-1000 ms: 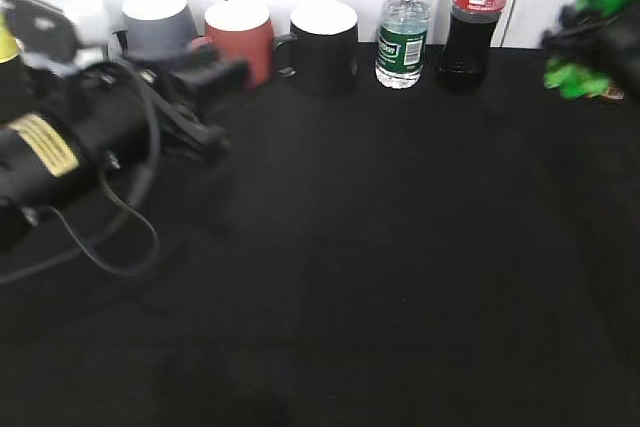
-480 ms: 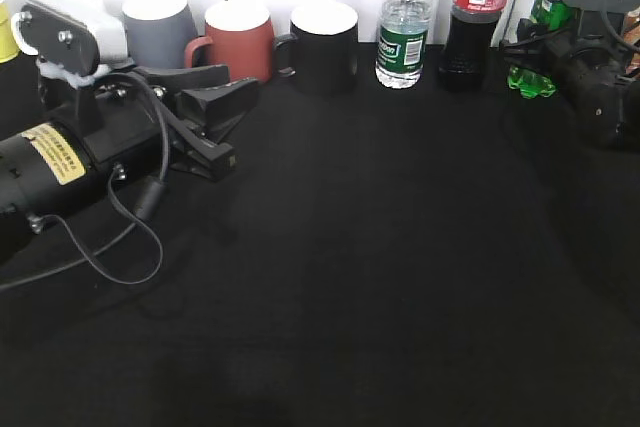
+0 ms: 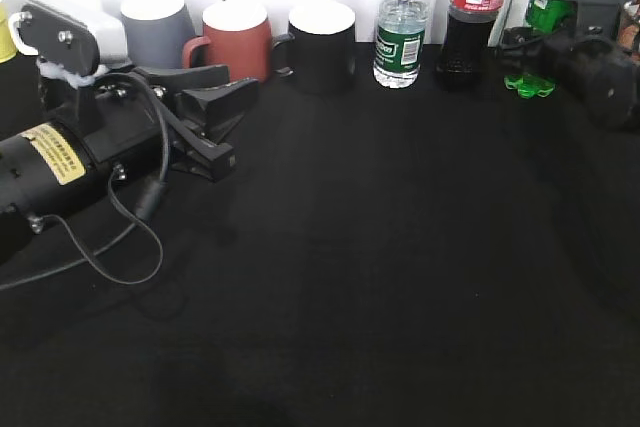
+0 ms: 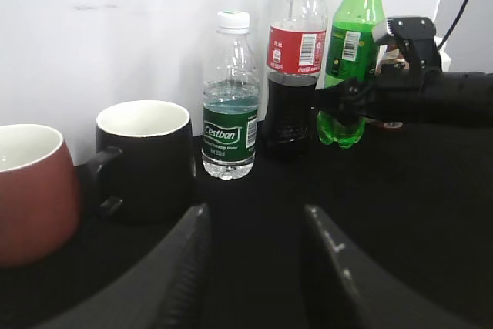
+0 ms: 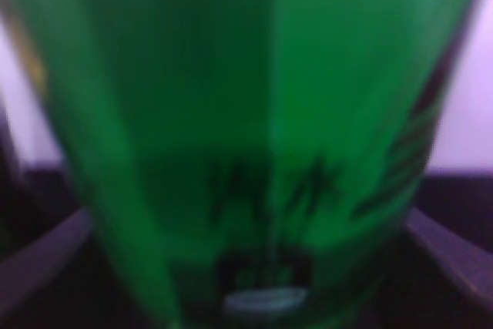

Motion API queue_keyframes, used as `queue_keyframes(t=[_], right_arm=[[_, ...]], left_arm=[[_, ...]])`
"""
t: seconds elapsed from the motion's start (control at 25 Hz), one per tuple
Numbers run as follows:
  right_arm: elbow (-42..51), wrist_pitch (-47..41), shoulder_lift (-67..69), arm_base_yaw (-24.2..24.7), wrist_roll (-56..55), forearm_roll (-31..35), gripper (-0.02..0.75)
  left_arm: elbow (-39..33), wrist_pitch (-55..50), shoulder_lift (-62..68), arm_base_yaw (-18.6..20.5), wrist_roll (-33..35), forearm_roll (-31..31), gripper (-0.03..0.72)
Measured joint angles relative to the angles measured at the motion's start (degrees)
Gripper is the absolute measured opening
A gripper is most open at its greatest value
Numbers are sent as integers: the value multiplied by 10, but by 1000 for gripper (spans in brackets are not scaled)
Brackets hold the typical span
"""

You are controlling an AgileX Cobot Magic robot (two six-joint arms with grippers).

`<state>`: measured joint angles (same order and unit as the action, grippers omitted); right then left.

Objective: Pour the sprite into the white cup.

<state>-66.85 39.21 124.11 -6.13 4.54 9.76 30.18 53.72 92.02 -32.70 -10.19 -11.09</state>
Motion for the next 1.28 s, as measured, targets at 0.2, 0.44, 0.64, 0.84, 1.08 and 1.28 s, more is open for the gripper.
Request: queue_keyframes(t=[0.2, 0.44, 0.64, 0.84, 1.08, 1.28], right_arm=[[50, 25, -28, 0, 1, -1, 626], [193, 124, -119, 0, 1, -2, 598], [249, -81, -329, 0, 1, -24, 596], [249, -484, -501, 0, -1, -32, 596], [249, -806, -714, 0, -11, -3, 594], [249, -1078, -875, 0, -108, -48, 573]], left_arm=[[0, 0, 0, 0, 0, 0, 302], [0, 0, 0, 0, 0, 0, 302], [63, -294, -101, -1, 0, 19, 306], [196, -817, -196, -1, 0, 24, 335], [201, -1110, -366, -1, 0, 25, 418], [191, -1233, -572, -1, -1, 40, 433]])
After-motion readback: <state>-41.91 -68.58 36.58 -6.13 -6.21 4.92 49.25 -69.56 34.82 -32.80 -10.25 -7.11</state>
